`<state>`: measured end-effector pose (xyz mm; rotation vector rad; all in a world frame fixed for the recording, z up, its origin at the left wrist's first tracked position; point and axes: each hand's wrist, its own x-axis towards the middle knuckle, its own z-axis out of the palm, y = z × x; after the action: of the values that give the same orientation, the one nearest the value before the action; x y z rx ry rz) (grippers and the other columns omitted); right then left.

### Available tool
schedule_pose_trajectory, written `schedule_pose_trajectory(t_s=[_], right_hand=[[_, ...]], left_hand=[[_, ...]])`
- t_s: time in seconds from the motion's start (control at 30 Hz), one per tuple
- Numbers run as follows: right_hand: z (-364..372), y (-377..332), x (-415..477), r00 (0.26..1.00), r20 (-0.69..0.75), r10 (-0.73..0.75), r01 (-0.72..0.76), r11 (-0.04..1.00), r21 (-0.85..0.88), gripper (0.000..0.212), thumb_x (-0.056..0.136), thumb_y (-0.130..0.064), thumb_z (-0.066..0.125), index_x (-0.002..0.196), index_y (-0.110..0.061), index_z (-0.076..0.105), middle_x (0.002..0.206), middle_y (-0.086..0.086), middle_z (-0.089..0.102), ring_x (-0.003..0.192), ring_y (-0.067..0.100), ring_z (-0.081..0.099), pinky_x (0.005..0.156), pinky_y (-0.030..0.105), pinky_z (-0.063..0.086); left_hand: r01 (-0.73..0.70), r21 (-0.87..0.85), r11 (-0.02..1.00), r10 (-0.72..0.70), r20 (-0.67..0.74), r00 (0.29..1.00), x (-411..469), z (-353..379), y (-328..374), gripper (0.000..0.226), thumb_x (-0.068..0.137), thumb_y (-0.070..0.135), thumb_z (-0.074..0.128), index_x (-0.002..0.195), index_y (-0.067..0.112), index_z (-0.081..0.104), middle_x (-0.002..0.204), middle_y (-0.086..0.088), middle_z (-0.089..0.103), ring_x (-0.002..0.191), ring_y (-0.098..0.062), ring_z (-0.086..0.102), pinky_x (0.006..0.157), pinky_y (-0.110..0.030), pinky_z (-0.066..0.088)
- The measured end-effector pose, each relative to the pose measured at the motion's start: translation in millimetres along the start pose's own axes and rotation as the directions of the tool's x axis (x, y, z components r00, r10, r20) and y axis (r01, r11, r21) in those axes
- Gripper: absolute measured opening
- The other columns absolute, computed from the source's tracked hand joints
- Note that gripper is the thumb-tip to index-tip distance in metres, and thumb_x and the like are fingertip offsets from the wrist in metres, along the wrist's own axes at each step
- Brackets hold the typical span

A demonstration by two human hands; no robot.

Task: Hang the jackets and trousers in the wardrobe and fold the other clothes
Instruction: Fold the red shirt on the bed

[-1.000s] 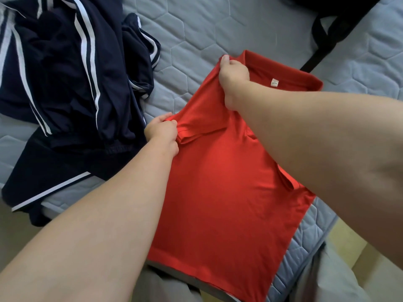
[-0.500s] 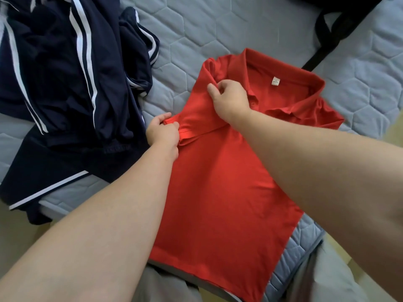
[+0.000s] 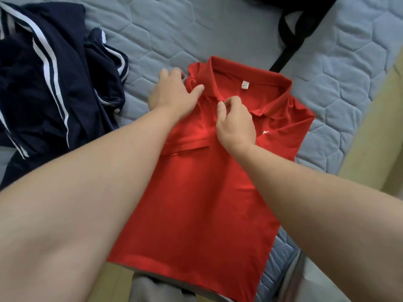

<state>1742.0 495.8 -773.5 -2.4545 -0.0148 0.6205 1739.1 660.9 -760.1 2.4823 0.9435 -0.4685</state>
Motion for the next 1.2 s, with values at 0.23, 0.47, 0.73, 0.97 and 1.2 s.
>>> schedule_pose_trajectory(t_s=[0.23, 0.47, 0.73, 0.97, 1.2], right_hand=[[-98.7, 85.6, 45.1, 0.809, -0.311, 0.499, -0.539, 0.84, -0.055, 0.042, 0.091, -0.011, 0.048, 0.132, -0.016, 0.044, 0.14, 0.013, 0.036, 0.118, 0.039, 0.055, 0.096, 0.045, 0.045], [-125.6, 131.0, 79.4, 0.858, -0.156, 0.49, -0.51, 0.848, -0.145, 0.029, 0.091, -0.013, 0.052, 0.117, -0.01, 0.064, 0.126, 0.019, 0.064, 0.12, 0.039, 0.058, 0.096, 0.041, 0.046], [-105.6, 108.9, 91.8, 0.791, -0.165, 0.589, -0.597, 0.802, 0.002, 0.039, 0.085, -0.018, 0.056, 0.123, -0.008, 0.055, 0.131, 0.019, 0.06, 0.12, 0.039, 0.059, 0.096, 0.04, 0.048], [-99.9, 95.9, 91.0, 0.935, -0.05, 0.351, -0.354, 0.922, -0.154, 0.034, 0.089, -0.019, 0.051, 0.12, -0.006, 0.057, 0.129, 0.02, 0.057, 0.119, 0.041, 0.057, 0.098, 0.043, 0.047], [-120.0, 92.2, 100.2, 0.896, -0.143, 0.421, -0.424, 0.906, 0.007, 0.033, 0.089, -0.02, 0.053, 0.114, -0.008, 0.07, 0.119, 0.018, 0.069, 0.116, 0.038, 0.061, 0.096, 0.037, 0.049]], left_hand=[[0.088, 0.254, 0.963, -0.09, -0.004, 0.996, 56.4, -6.0, 24.4, 0.033, 0.081, 0.007, 0.06, 0.111, 0.004, 0.072, 0.116, -0.025, 0.068, 0.114, -0.043, 0.064, 0.095, -0.048, 0.053], [0.206, 0.21, 0.956, -0.214, 0.016, 0.977, 91.0, -8.6, 10.3, 0.06, 0.061, 0.014, 0.096, 0.116, 0.009, 0.074, 0.114, -0.019, 0.073, 0.112, -0.029, 0.068, 0.097, -0.036, 0.051], [0.232, -0.101, 0.967, -0.242, -0.093, 0.966, 75.3, 11.1, 11.3, 0.032, 0.073, 0.028, 0.06, 0.102, 0.023, 0.074, 0.101, -0.013, 0.075, 0.104, -0.034, 0.068, 0.089, -0.033, 0.051], [0.279, -0.189, 0.941, -0.276, 0.046, 0.96, 74.5, -2.7, 12.9, 0.034, 0.075, 0.008, 0.041, 0.095, 0.014, 0.068, 0.05, -0.002, 0.067, 0.05, -0.011, 0.069, 0.05, -0.021, 0.053], [0.199, -0.237, 0.951, -0.209, -0.018, 0.978, 75.9, -25.7, 17.7, 0.037, 0.071, 0.0, 0.048, 0.094, 0.011, 0.075, 0.066, -0.009, 0.072, 0.07, -0.02, 0.074, 0.073, -0.036, 0.063]])
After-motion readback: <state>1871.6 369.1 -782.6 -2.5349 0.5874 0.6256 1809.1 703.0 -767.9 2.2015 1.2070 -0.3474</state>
